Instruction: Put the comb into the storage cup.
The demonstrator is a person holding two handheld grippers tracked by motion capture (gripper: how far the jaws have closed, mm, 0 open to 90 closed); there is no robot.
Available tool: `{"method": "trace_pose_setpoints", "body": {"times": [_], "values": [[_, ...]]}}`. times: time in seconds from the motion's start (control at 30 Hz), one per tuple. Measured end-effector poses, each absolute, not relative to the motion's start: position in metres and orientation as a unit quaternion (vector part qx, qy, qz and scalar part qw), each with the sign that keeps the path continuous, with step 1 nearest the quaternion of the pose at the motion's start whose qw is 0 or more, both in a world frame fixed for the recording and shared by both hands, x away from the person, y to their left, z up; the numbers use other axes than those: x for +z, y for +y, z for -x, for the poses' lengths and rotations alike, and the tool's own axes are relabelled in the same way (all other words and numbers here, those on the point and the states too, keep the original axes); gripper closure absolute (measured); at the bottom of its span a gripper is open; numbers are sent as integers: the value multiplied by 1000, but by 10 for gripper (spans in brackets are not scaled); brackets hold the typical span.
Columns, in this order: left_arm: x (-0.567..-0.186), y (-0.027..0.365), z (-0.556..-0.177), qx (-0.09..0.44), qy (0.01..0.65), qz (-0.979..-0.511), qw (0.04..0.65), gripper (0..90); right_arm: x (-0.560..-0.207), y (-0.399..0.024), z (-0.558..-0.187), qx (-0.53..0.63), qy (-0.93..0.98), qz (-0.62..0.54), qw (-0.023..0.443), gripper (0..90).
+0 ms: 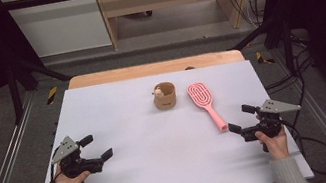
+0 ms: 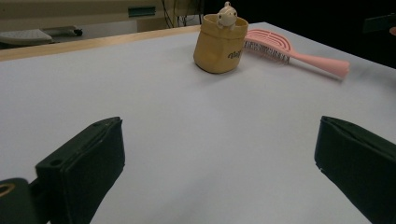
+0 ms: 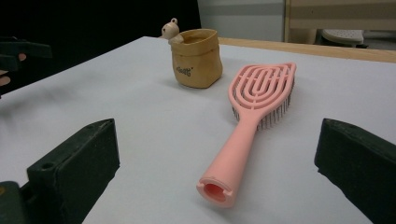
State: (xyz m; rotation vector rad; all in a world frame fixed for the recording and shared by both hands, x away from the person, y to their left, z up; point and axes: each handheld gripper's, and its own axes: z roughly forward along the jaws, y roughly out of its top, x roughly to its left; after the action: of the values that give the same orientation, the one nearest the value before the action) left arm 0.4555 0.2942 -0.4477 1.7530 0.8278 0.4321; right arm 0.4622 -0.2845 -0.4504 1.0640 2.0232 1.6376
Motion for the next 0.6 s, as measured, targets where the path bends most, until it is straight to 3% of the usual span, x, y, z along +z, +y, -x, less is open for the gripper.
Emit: {"method": "trace_pose_setpoints", "body": {"times": [0.6], "values": [[-447, 296, -455, 180, 350, -738, 548, 17, -446, -280, -463, 563, 718, -374, 165, 3]]}}
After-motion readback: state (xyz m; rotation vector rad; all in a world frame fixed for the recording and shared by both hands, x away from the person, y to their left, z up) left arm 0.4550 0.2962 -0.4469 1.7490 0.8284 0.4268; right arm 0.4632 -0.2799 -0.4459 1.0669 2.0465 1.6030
